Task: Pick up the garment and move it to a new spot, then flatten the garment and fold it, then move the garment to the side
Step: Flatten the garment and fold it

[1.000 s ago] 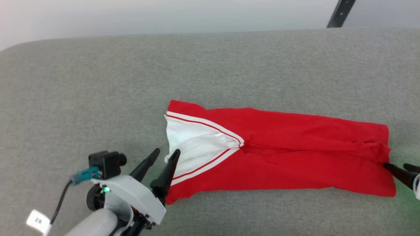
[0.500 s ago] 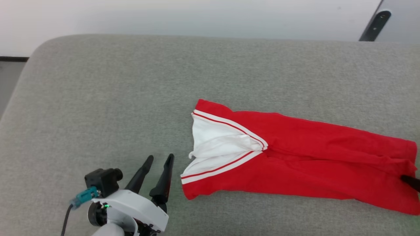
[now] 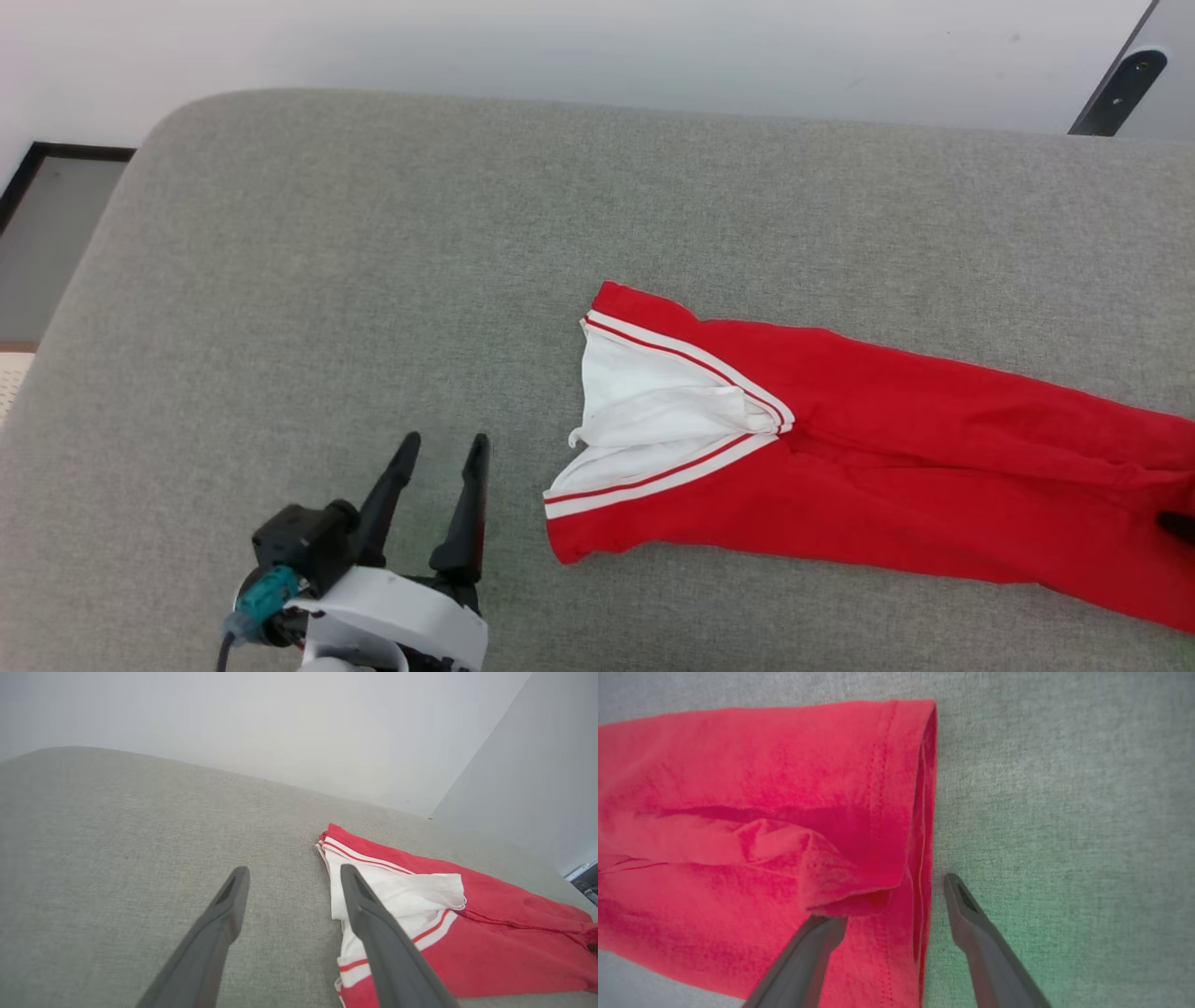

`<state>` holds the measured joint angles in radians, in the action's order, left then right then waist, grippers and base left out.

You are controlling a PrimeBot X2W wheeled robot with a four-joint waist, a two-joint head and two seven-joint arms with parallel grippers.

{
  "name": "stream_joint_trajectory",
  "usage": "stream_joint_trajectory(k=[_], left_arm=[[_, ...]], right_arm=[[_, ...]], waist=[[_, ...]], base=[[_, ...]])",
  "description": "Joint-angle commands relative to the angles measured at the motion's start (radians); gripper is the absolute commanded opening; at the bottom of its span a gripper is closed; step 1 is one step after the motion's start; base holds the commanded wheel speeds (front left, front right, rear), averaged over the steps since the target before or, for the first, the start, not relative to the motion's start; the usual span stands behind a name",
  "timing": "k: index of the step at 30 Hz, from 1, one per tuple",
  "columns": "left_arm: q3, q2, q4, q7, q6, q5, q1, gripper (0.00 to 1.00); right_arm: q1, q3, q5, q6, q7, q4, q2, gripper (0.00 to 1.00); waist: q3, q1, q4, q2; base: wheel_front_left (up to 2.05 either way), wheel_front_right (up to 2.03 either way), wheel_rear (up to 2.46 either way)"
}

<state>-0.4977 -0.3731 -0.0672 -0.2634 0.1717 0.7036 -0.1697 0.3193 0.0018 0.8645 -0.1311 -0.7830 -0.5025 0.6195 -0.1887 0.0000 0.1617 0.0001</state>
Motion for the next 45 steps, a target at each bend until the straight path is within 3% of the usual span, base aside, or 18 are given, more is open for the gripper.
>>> stream_joint_trajectory(k=[1, 7, 9, 10, 26, 45], left_arm=[[0.021, 0.017, 0.008, 0.000, -0.004, -0.029, 0.012, 1.00], [0.056, 0.059, 0.001, 0.000, -0.025, -0.132, 0.027, 1.00], [0.071, 0.075, -0.010, 0.000, -0.037, -0.144, 0.026, 1.00], [0.076, 0.084, -0.013, 0.000, -0.045, -0.152, 0.025, 1.00], [0.155, 0.163, -0.096, 0.000, -0.120, -0.212, 0.041, 1.00], [0.215, 0.168, -0.083, 0.000, -0.141, -0.270, 0.057, 1.00]], right_arm=[[0.004, -0.010, -0.011, 0.001, -0.007, -0.011, -0.018, 1.00], [0.023, -0.043, -0.055, 0.001, -0.030, -0.048, -0.058, 1.00], [0.030, -0.044, -0.065, 0.001, -0.034, -0.055, -0.072, 0.41], [0.035, -0.054, -0.072, 0.001, -0.029, -0.065, -0.079, 0.00], [0.066, -0.099, -0.117, 0.001, -0.033, -0.080, -0.103, 0.00], [0.108, -0.256, -0.135, 0.001, 0.033, -0.095, 0.056, 0.00]], waist=[[0.000, 0.0000, 0.001, -0.0001], [-0.010, 0.0000, 0.003, -0.0001], [-0.016, 0.0000, 0.006, -0.0001], [-0.020, 0.0000, 0.007, -0.0001], [-0.015, 0.0000, 0.008, -0.0001], [-0.005, 0.0000, -0.083, -0.0001]], base=[[0.00, 0.00, 0.00], [0.00, 0.00, 0.00], [0.00, 0.00, 0.00], [0.00, 0.00, 0.00], [0.00, 0.00, 0.00], [0.00, 0.00, 0.00]])
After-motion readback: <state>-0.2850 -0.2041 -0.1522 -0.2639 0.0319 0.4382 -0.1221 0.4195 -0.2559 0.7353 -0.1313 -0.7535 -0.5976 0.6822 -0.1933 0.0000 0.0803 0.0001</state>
